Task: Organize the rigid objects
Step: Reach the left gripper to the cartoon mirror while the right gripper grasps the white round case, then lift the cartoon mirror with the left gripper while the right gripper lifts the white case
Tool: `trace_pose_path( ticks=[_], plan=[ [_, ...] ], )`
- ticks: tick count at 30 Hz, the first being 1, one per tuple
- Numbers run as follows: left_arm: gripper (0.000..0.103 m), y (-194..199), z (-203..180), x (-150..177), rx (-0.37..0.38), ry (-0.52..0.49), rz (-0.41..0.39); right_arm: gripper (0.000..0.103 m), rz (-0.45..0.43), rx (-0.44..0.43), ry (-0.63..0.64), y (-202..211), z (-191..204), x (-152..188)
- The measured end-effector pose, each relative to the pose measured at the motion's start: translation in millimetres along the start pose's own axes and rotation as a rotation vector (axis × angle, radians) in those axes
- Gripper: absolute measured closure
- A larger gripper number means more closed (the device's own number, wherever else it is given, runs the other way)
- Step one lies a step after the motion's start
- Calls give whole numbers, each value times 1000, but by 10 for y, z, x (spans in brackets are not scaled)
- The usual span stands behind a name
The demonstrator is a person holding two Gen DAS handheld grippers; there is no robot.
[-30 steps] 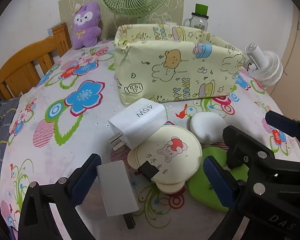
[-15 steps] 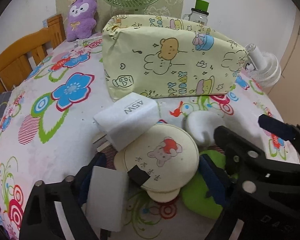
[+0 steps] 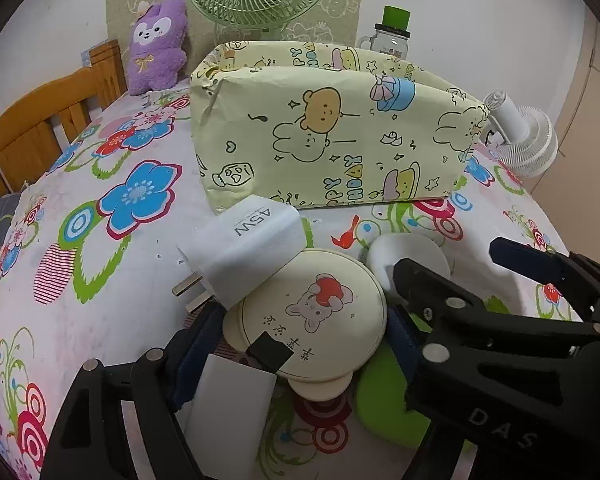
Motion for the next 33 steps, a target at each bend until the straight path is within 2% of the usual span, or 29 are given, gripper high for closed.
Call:
trace_pose_path(
  ticks=[8, 9, 10, 11, 18, 20, 33],
  plan=[
    [19, -24, 58, -16, -30, -11, 5, 18, 0, -2, 20, -105, 120, -65],
    [19, -32, 59, -18, -33, -12, 5, 22, 9, 3, 24, -135, 131, -66],
    [19, -56, 57, -13, -37, -11, 11, 31, 27, -8, 18, -173, 142, -57],
    [19, -66, 51, -10, -48, -18, 11, 34, 43, -13, 10, -219, 145, -44],
    [14, -97, 62, -24, -71, -16, 0, 37, 25, 22, 10, -229, 150, -55],
    [17, -96, 48, -27, -70, -17, -4, 46, 24, 21, 9, -222, 148, -45],
    [20, 78, -89, 2, -48, -27, -24, 46, -3, 1, -10, -28, 58, 12]
  ],
)
Point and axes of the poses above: each gripper's, at about its wrist camera, not at the fingertips, and y roughly against the way its jaws point, z to its left, x to its underside, the point moved 10 cm from there along -y, roughly the way its jaws point, and after that the axes turned 14 degrees about z, right-handed, at the moved point
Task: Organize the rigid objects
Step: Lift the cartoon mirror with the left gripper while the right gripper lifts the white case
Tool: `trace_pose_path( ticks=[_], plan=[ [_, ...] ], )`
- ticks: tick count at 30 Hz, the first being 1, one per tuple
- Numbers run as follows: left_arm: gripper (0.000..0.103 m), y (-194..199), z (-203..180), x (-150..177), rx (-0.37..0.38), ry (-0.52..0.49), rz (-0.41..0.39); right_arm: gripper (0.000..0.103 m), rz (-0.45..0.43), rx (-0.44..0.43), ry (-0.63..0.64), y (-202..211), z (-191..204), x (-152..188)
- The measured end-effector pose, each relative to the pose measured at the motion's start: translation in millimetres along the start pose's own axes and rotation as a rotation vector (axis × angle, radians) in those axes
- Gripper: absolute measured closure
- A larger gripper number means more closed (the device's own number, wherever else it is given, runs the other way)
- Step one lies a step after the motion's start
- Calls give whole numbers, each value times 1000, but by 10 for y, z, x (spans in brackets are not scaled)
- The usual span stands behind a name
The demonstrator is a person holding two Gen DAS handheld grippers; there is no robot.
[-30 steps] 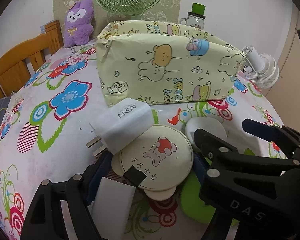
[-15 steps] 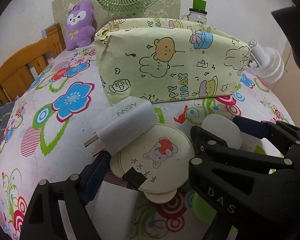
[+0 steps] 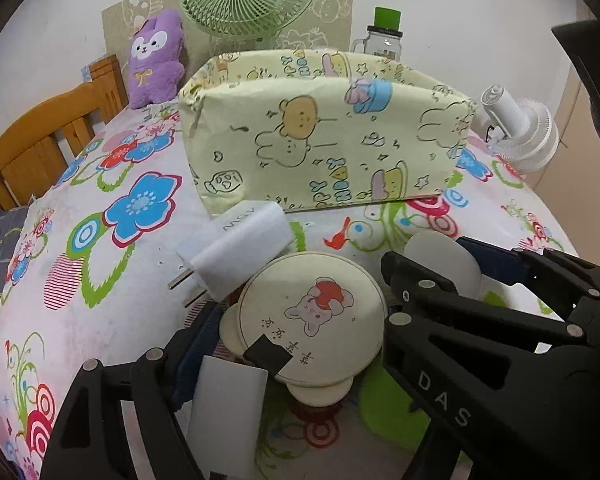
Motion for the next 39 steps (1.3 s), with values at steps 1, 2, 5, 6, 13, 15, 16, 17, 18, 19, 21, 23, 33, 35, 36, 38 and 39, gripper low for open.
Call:
trace_pose_path(
  ticks=[1, 2, 5, 6, 13, 15, 16, 17, 18, 19, 21, 23, 33, 35, 36, 38, 39],
  plan=[
    [20, 29, -8, -2, -3, -2, -7, 46, -7, 0, -2, 31, -10, 5],
    [20, 60, -17, -6, -8, -6, -13, 46, -12, -2, -4, 56, -16, 6],
    [20, 140, -54, -4, -13, -13, -30, 46, -29, -3, -6, 146, -42, 11],
    [20, 156, -64, -5, -15, -14, -33, 46, -33, -4, -7, 165, -45, 13],
    [20, 311, -139, -11, -26, -28, -64, 46, -64, -7, -19, 334, -96, 50],
    [20, 358, -155, -16, -32, -31, -74, 46, -71, -9, -23, 377, -104, 49],
    [20, 386, -167, -21, -33, -34, -79, 46, -75, -10, -24, 403, -111, 49],
    [20, 404, -170, -23, -35, -36, -83, 46, -80, -10, -26, 430, -115, 48],
    [20, 431, -177, -29, -37, -38, -89, 46, -84, -10, -26, 452, -117, 50],
    [20, 459, -184, -36, -39, -41, -94, 46, -91, -11, -27, 487, -123, 46],
    [20, 514, -197, -57, -39, -43, -106, 46, -102, -10, -28, 544, -135, 32],
    [20, 574, -202, -82, -38, -44, -116, 46, -113, -10, -31, 606, -140, 15],
    [20, 835, -211, -173, -41, -46, -160, 46, -160, -8, -33, 886, -143, -78],
    [20, 878, -207, -190, -41, -45, -166, 46, -166, -8, -32, 931, -137, -92],
    [20, 897, -205, -195, -42, -45, -169, 46, -171, -8, -32, 963, -130, -102],
    [20, 951, -201, -212, -42, -45, -177, 46, -178, -9, -32, 1010, -123, -115],
    [20, 973, -199, -222, -43, -45, -180, 46, -182, -8, -31, 1039, -119, -123]
  ],
)
Point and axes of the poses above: each gripper's, at about its wrist camera, not at the fingertips, and y roughly against the way its jaws point, z to its left, x to its underside, the point moved 10 cm from there along -y, roughly the way its jaws point, and after that the axes turned 14 degrees about z, right-handed, at the moved point
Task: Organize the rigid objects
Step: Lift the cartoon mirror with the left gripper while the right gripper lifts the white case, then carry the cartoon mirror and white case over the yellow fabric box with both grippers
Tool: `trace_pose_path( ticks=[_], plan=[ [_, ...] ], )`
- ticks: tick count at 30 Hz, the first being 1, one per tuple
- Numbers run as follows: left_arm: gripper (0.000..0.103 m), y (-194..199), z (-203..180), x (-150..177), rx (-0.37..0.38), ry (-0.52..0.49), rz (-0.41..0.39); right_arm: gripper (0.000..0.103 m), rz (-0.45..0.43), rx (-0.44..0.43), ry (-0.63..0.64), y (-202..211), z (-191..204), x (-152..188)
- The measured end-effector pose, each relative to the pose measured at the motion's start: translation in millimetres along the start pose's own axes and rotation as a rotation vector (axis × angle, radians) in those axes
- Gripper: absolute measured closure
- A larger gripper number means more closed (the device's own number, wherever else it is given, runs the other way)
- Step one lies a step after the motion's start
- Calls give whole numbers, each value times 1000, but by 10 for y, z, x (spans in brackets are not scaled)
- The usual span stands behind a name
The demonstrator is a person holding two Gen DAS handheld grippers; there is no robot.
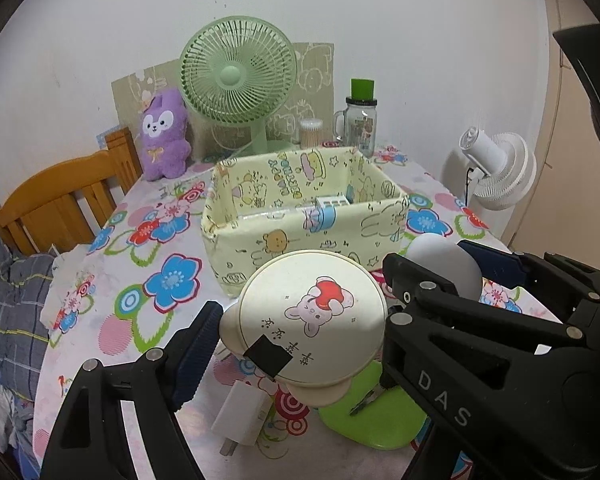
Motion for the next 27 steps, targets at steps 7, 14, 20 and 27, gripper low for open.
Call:
trace_pose_path(
  ticks=[7, 14, 20, 27],
  plan=[
    [20, 169, 34, -84, -3, 3, -27, 46, -31, -2, 1, 183, 26, -86],
    [20, 289, 47, -155, -5, -3, -47, 46, -53, -3, -6, 319, 45, -153],
    [20, 324, 43, -192, -1, -2, -55, 46, -63, 2, -6, 371, 47, -190],
    [20, 329, 30, -227, -1, -5, -57, 46, -63, 4, -9, 370, 32, -238]
  ],
)
Point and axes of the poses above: each gripper's, at about its wrist camera, not at the fingertips, and y roughly against the way its jaws point, z to its left, x to its underside, the point moved 10 cm from there along -y, roughly the way its jaws point, and after that the axes turned 14 degrees about z, right-handed, at the moved point
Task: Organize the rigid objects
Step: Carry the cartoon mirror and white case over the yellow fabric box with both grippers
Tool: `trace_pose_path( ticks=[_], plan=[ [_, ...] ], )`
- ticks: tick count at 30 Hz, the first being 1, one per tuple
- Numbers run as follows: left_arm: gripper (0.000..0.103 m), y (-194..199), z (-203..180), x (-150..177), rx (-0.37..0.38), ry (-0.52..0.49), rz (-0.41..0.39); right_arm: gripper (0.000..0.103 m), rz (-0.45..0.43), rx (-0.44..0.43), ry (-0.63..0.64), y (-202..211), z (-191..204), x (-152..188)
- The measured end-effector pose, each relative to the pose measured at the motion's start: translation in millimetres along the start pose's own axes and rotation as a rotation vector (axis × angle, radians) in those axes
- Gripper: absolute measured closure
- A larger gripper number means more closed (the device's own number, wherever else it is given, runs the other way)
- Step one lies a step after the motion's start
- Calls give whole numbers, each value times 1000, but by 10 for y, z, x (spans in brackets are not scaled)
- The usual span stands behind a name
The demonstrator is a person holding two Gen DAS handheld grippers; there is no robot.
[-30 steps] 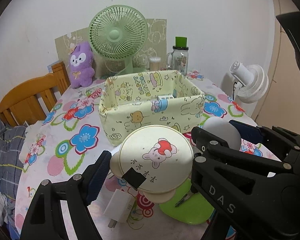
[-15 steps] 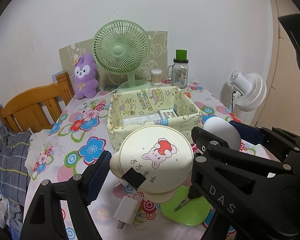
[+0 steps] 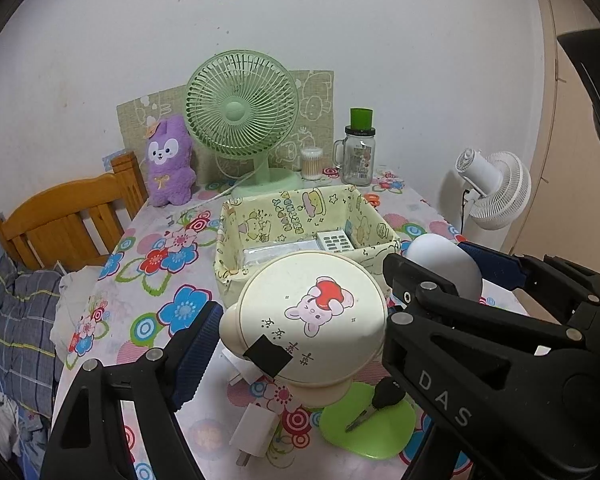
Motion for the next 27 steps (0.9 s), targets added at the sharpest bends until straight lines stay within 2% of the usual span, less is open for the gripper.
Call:
trace_pose_path(
  ticks=[27],
  plan=[
    [20, -316, 74, -541, -19, -4, -16, 46, -15, 5, -4, -298, -73, -555]
  ],
)
Point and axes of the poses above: each gripper's, at about its wrist camera, not at the fingertips, and y roughly against the way its jaws point, z to its left, x to its underside, the point moved 10 cm from there along -y, roughly the way its jaws point, and after that the axes turned 14 degrees about z, right-handed, at the moved point
